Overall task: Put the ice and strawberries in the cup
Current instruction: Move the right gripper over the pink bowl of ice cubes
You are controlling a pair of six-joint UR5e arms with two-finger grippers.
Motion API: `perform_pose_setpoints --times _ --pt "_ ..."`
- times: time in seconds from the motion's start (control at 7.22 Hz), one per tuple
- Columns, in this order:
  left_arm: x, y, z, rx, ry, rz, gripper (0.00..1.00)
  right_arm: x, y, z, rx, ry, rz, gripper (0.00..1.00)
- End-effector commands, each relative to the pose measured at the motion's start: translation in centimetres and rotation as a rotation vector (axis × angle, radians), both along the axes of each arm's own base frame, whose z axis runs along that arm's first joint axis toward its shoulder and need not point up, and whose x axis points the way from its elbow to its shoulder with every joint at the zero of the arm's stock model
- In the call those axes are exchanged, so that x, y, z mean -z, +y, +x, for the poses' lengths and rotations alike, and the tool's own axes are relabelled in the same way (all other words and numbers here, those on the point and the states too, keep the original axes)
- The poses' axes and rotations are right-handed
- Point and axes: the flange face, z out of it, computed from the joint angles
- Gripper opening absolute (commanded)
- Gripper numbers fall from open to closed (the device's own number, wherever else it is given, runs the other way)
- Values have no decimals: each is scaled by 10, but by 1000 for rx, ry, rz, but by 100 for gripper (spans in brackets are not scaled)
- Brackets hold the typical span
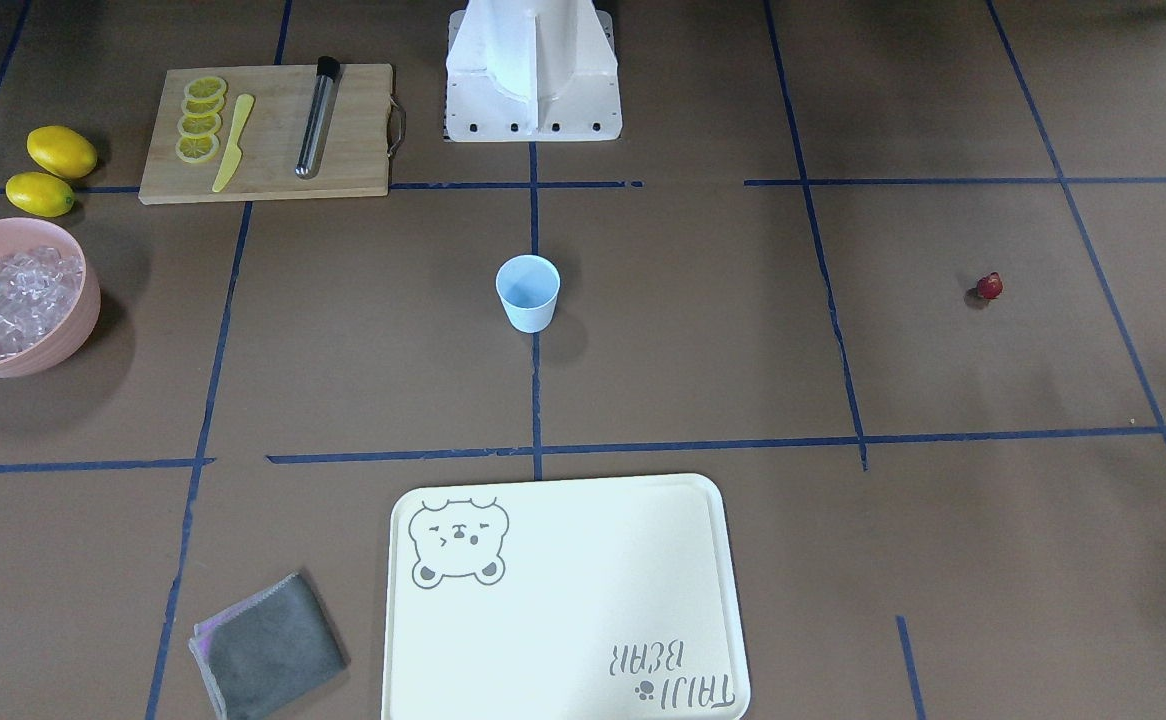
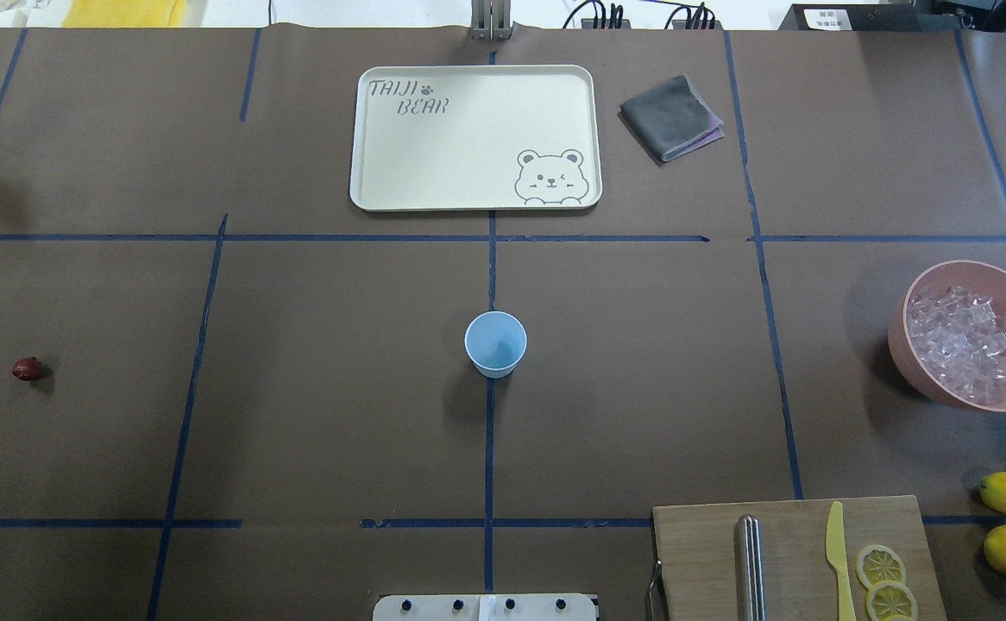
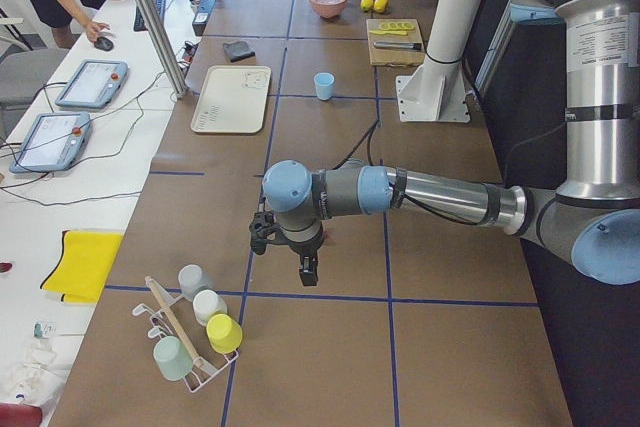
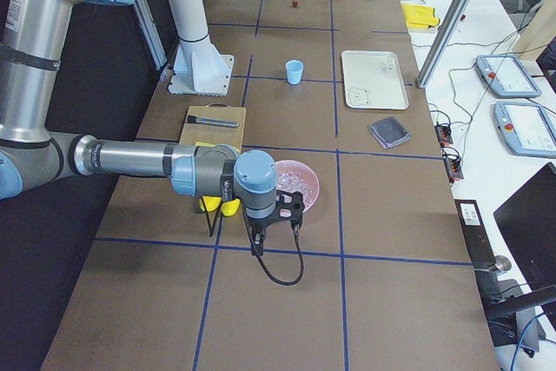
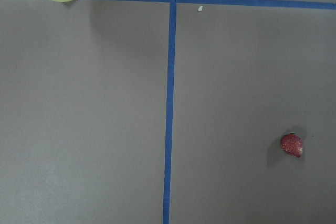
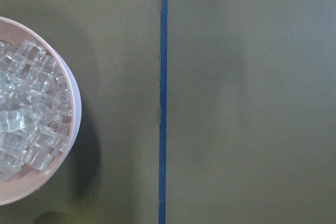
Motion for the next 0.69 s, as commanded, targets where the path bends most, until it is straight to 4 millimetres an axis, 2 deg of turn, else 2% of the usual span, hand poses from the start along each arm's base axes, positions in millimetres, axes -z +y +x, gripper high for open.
perform_pose_setpoints --times 0.0,0.55 --pt "-1 2 0 -28 -13 41 100 0 0 0 -2 -1 4 99" --pt "4 0 11 -64 -31 63 100 2 -1 0 -8 -3 9 99"
